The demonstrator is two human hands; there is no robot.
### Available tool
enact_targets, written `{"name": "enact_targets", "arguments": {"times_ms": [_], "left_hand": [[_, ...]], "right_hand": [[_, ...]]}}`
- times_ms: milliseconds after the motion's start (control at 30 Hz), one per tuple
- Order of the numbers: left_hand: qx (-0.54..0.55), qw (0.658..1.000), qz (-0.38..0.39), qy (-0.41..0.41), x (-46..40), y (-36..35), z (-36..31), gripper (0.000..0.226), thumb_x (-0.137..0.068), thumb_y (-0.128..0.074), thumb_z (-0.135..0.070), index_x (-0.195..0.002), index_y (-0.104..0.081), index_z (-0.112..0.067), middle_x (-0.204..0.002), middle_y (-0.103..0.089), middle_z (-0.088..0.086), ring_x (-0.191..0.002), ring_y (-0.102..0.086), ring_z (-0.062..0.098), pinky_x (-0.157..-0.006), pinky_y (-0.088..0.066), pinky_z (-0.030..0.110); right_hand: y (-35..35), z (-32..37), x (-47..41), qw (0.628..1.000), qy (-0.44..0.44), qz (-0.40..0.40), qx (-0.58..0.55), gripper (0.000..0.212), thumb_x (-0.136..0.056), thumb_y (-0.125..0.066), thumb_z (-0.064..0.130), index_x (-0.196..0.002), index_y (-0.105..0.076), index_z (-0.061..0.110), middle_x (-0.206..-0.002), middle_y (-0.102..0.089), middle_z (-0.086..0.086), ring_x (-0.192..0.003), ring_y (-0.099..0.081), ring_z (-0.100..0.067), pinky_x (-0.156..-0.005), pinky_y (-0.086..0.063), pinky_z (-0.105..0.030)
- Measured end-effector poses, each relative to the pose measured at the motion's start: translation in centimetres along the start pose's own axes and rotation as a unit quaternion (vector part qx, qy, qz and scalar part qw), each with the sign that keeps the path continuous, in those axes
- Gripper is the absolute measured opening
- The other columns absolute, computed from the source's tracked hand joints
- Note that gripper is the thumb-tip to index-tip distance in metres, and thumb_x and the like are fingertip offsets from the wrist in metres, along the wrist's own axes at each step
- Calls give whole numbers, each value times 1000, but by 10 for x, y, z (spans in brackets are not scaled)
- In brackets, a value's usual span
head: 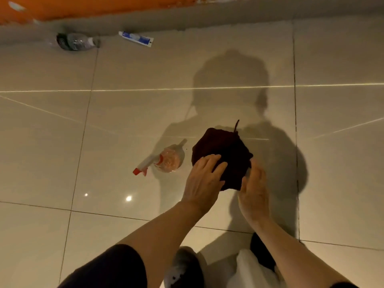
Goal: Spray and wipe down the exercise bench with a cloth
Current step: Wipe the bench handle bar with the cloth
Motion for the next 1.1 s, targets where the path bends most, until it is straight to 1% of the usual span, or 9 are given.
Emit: {"name": "enact_targets", "arguments": {"times_ms": [100, 167, 267, 367, 467, 600, 733, 900, 1100], "left_hand": [[-35, 995, 85, 27, -15, -26, -13, 67, -85, -72, -34, -142, -44, -14, -146, -45, 10, -135, -42, 30, -114, -28, 47], [-70, 989, 125, 45, -19, -39, -14, 67, -92, -61, -39, -149, -32, -18, -151, -37, 7, -138, -36, 27, -119, -12, 49], [-87, 992, 83, 27, -18, -43, -17, 55, -86, -70, -32, -135, -51, -15, -125, -59, 9, -115, -57, 29, -115, -22, 54], [-57, 998, 39, 15, -14, -42, -21, 28, -82, -75, -19, -108, -66, -15, -93, -66, 4, -89, -65, 25, -107, -37, 51], [-7, 1000, 12, -1, -16, -31, -34, 19, -77, -78, -9, -90, -65, -12, -83, -60, 6, -70, -59, 22, -81, -54, 41], [37, 998, -10, 46, -23, -18, -44, 24, -84, -72, -11, -101, -57, -6, -102, -55, 11, -62, -49, 14, -52, -47, 26], [188, 966, -84, 157, -20, 6, -40, 20, -96, -38, -18, -105, -51, -7, -97, -55, 7, -71, -56, 19, -60, -53, 36], [222, 943, -127, 211, -13, 28, -26, 13, -100, -35, -2, -103, -46, -8, -95, -53, 2, -77, -52, 2, -65, -46, 6], [191, 948, -178, 180, -6, 52, -23, 10, -98, -38, -1, -103, -47, -2, -90, -51, 2, -75, -50, 5, -68, -42, 9]], "right_hand": [[-14, -28, -8, 993, -37, 103, -38, 70, -93, -59, 8, -152, -22, 13, -141, -45, -7, -121, -52, -19, -95, -50, -31], [-21, -35, -10, 992, -47, 102, -59, 74, -89, -63, 4, -151, -25, 16, -140, -48, -1, -123, -51, -13, -98, -49, -27], [-19, -40, -15, 995, -60, 39, -65, 40, -88, -62, 1, -126, -55, 11, -109, -64, 1, -97, -63, -13, -76, -47, -11], [-11, -35, -13, 997, -59, 2, -54, 9, -90, -55, 7, -90, -63, 12, -77, -62, -3, -68, -58, -19, -57, -41, -18], [9, -13, -6, 993, -21, -109, 38, 31, -91, -43, 29, -86, -64, 7, -77, -60, -7, -70, -53, -20, -60, -46, -30], [26, 22, -3, 980, 74, -183, 32, 44, -99, -40, 36, -101, -69, 3, -94, -66, -15, -83, -62, -27, -69, -56, -35], [13, 19, 3, 994, 59, -92, 6, 55, -101, -33, 44, -140, -41, 7, -140, -47, -20, -124, -49, -29, -98, -45, -30], [1, 4, 19, 987, 71, 133, 53, 71, -100, -8, 58, -141, -42, 12, -138, -50, -9, -124, -49, -23, -106, -42, -33], [-10, -2, 17, 961, 0, 260, 98, 66, -103, -34, 42, -156, -5, 16, -164, -4, -4, -150, -11, -22, -118, -17, -30]]}}
Point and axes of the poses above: each hand's wrist, its own x-axis away from the middle knuckle, its own y-axis out of the back of the hand, z = x × y, the point moved 5 cm from there along -x, towards the middle knuckle
